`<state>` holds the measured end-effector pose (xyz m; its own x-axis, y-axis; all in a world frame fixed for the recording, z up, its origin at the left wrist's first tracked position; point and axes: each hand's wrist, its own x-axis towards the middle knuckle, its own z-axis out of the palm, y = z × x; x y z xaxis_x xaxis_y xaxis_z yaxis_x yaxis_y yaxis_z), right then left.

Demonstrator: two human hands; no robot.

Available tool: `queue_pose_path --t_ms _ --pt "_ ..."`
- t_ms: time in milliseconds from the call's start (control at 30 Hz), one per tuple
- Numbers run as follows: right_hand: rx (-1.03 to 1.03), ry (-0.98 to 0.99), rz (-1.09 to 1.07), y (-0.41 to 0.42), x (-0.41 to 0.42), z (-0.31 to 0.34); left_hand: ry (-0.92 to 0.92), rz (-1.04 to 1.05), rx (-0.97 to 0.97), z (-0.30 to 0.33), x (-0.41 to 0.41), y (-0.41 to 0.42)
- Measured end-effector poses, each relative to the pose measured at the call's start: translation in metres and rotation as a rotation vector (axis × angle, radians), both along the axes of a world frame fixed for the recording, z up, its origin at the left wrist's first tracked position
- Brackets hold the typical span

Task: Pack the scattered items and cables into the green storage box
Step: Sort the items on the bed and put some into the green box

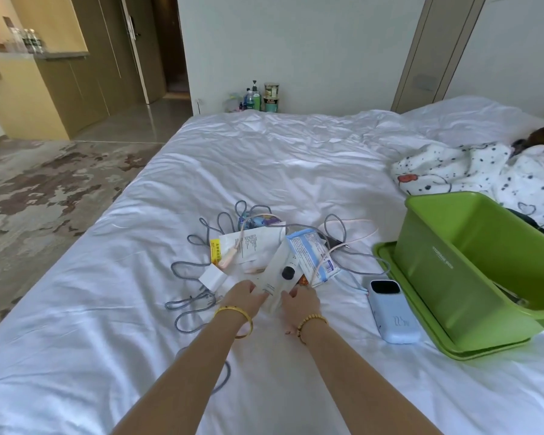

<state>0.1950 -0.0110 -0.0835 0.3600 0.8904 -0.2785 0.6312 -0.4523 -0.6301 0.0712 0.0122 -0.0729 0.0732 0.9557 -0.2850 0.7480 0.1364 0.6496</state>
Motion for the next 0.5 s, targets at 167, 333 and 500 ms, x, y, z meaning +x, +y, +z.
queue_pose_path --t_ms 167,333,500 --pt "0.031 0.046 -0.055 -0.002 -0.002 -0.002 -0.088 0.011 -0.027 0.001 -0.006 -0.004" --pt "0.169 0.249 -0.218 -0.021 -0.009 0.004 -0.282 0.204 0.015 0.009 -0.019 -0.014" --pt "0.309 0.385 -0.282 -0.041 -0.013 0.022 -0.507 0.38 0.108 0.035 -0.027 -0.029"
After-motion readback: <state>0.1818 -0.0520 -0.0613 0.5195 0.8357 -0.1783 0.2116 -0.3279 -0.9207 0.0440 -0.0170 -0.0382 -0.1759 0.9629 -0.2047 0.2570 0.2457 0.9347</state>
